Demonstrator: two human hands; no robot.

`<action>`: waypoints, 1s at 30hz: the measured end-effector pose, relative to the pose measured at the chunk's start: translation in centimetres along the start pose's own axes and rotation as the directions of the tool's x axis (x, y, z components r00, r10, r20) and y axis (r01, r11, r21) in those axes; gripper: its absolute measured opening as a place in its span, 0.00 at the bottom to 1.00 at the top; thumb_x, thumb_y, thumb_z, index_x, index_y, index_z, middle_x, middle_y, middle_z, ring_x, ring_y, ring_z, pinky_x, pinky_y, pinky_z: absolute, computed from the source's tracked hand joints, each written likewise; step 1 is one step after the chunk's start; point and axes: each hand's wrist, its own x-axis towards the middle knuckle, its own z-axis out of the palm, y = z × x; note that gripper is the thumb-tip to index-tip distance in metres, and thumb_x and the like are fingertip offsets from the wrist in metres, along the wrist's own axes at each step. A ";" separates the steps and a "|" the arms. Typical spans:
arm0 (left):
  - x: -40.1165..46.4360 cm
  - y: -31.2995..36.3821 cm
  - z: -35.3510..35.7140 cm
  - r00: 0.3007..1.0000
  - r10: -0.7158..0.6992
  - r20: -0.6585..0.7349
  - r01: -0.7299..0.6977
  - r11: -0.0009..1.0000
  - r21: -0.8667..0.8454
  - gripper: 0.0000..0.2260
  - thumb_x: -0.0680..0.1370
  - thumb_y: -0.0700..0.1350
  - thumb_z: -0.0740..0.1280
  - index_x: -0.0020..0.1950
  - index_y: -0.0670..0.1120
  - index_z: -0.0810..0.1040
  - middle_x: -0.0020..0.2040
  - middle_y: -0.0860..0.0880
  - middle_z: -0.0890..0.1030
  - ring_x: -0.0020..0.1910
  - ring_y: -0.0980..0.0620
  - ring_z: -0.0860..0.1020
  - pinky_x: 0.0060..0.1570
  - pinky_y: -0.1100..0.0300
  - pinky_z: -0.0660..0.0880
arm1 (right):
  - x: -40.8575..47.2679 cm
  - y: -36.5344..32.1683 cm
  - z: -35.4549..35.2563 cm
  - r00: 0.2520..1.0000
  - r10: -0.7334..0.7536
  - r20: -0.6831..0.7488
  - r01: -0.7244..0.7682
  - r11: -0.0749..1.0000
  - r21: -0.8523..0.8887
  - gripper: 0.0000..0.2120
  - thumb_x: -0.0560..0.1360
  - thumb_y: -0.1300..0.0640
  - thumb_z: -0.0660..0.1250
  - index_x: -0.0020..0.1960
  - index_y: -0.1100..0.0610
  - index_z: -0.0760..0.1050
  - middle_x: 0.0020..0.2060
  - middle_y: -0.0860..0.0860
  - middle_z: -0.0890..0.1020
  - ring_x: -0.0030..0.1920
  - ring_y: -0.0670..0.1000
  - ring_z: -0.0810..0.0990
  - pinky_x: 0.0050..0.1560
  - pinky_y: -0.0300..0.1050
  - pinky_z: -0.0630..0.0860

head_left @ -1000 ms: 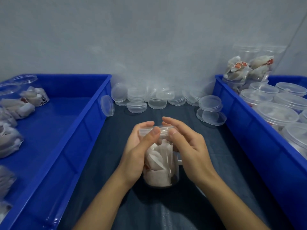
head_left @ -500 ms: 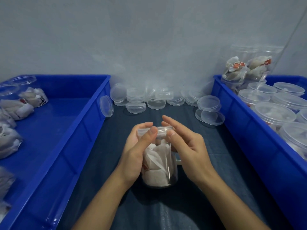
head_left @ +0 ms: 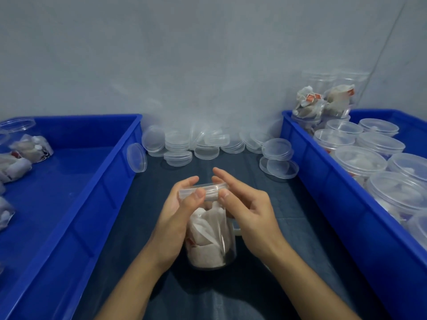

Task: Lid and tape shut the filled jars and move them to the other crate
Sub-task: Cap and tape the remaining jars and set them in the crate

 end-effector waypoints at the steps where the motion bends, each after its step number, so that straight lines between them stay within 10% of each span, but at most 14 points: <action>1: 0.0 0.0 0.0 1.000 0.008 0.003 -0.008 1.000 0.009 0.33 0.70 0.63 0.72 0.73 0.52 0.74 0.62 0.44 0.86 0.62 0.43 0.84 0.61 0.47 0.79 | 0.0 -0.2 -0.2 1.000 0.006 0.007 -0.006 1.000 -0.005 0.20 0.80 0.52 0.67 0.72 0.44 0.77 0.57 0.45 0.87 0.61 0.50 0.85 0.64 0.55 0.81; 5: 0.3 0.5 0.4 0.994 0.104 -0.010 -0.103 0.991 0.082 0.33 0.71 0.62 0.71 0.73 0.52 0.75 0.61 0.44 0.85 0.61 0.44 0.84 0.64 0.43 0.78 | 0.1 -1.4 -0.9 1.000 -0.003 0.027 0.004 0.999 -0.046 0.24 0.80 0.50 0.69 0.75 0.48 0.75 0.59 0.44 0.86 0.62 0.45 0.83 0.61 0.39 0.78; 11: 1.1 1.2 1.1 0.993 0.116 -0.026 -0.115 0.993 0.037 0.29 0.70 0.64 0.70 0.70 0.59 0.77 0.63 0.47 0.85 0.61 0.43 0.85 0.62 0.38 0.78 | 1.2 -3.8 -2.4 0.997 0.064 0.053 -0.048 0.964 -0.263 0.21 0.80 0.44 0.67 0.72 0.44 0.77 0.51 0.44 0.87 0.56 0.42 0.84 0.64 0.50 0.78; 15: 2.9 2.8 3.8 0.998 0.067 0.011 -0.066 0.995 -0.069 0.29 0.70 0.55 0.71 0.71 0.53 0.72 0.61 0.46 0.85 0.52 0.51 0.87 0.45 0.57 0.83 | 3.1 -7.4 -3.5 0.985 0.156 0.068 -0.096 0.843 -0.530 0.31 0.68 0.25 0.64 0.66 0.38 0.75 0.53 0.42 0.85 0.53 0.41 0.82 0.57 0.48 0.81; 19: 6.9 5.7 7.7 0.999 -0.044 -0.003 0.040 0.929 -0.368 0.20 0.78 0.53 0.68 0.65 0.44 0.73 0.65 0.44 0.77 0.49 0.50 0.82 0.35 0.58 0.79 | 5.3 -11.7 -5.4 0.994 0.094 -0.064 -0.113 0.768 -0.630 0.27 0.66 0.31 0.73 0.62 0.41 0.79 0.52 0.40 0.83 0.52 0.40 0.81 0.48 0.41 0.77; 22: 7.3 7.4 10.1 0.980 0.195 -0.038 -0.197 0.979 -0.049 0.22 0.82 0.49 0.69 0.71 0.50 0.62 0.61 0.50 0.76 0.68 0.48 0.78 0.43 0.65 0.78 | 6.7 -14.3 -6.9 0.982 -0.041 -0.186 -0.097 0.733 -0.673 0.28 0.68 0.33 0.73 0.64 0.44 0.78 0.58 0.43 0.83 0.57 0.46 0.81 0.55 0.47 0.79; 25: 8.0 9.1 13.9 0.965 0.252 0.077 -0.263 0.925 0.273 0.38 0.68 0.64 0.74 0.69 0.54 0.59 0.63 0.51 0.73 0.56 0.62 0.80 0.43 0.64 0.81 | 8.5 -16.7 -9.4 0.937 -0.138 -0.321 -0.110 0.756 -0.645 0.29 0.68 0.36 0.74 0.65 0.46 0.77 0.56 0.44 0.81 0.56 0.47 0.81 0.55 0.48 0.79; 30: 11.3 10.3 19.9 0.953 0.287 0.092 -0.295 0.824 0.485 0.31 0.74 0.53 0.78 0.72 0.52 0.67 0.64 0.45 0.77 0.58 0.47 0.80 0.58 0.46 0.80 | 11.5 -18.9 -15.5 0.878 -0.192 -0.439 -0.177 0.722 -0.669 0.29 0.67 0.37 0.74 0.65 0.47 0.77 0.54 0.45 0.80 0.56 0.49 0.80 0.54 0.46 0.76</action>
